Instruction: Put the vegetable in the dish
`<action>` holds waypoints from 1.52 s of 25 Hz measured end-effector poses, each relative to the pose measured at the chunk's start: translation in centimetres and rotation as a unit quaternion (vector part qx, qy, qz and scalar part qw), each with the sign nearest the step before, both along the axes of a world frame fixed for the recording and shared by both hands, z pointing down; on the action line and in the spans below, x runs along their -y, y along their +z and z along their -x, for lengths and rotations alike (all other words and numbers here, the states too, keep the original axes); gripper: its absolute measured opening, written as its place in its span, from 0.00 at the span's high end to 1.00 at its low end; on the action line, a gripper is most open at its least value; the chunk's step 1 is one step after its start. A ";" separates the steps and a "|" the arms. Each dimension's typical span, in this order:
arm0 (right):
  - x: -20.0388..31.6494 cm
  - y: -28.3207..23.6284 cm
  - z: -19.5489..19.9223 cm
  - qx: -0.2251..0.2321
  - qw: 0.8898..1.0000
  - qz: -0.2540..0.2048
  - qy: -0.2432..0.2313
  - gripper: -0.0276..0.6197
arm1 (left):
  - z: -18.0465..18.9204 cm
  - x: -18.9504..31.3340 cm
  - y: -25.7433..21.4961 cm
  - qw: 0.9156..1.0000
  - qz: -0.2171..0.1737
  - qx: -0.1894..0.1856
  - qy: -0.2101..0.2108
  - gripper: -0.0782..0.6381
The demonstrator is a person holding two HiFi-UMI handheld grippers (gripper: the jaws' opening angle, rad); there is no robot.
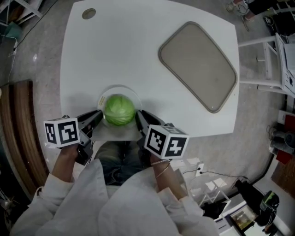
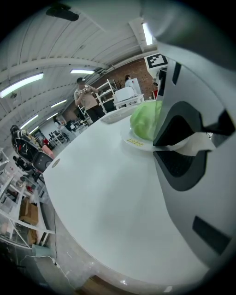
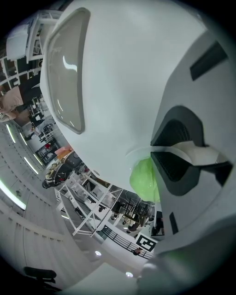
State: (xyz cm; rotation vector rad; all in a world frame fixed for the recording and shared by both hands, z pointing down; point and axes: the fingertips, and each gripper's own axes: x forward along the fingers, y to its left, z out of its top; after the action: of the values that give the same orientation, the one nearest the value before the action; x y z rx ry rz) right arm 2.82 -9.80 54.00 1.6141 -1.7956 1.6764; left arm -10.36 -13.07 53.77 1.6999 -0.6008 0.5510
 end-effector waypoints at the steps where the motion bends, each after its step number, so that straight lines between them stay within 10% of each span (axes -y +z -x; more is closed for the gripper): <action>1: 0.0 0.0 -0.1 0.000 1.000 0.001 0.003 0.89 | -0.1 0.0 0.0 1.000 0.001 0.000 0.003 0.84; 20: 0.5 -1.8 -2.0 0.004 0.998 0.004 0.066 0.88 | -2.5 2.1 -1.9 0.998 0.013 -0.020 0.064 0.84; 38: 1.3 -4.2 -12.4 0.012 0.997 -0.019 0.076 0.88 | -12.8 2.8 -4.9 0.998 -0.002 -0.034 0.055 0.84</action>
State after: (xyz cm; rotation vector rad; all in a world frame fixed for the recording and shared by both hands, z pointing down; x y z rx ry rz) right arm 15.24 -11.11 49.79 1.7962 -1.7667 1.7417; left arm 2.48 -15.83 48.90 1.7564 -0.4622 0.5682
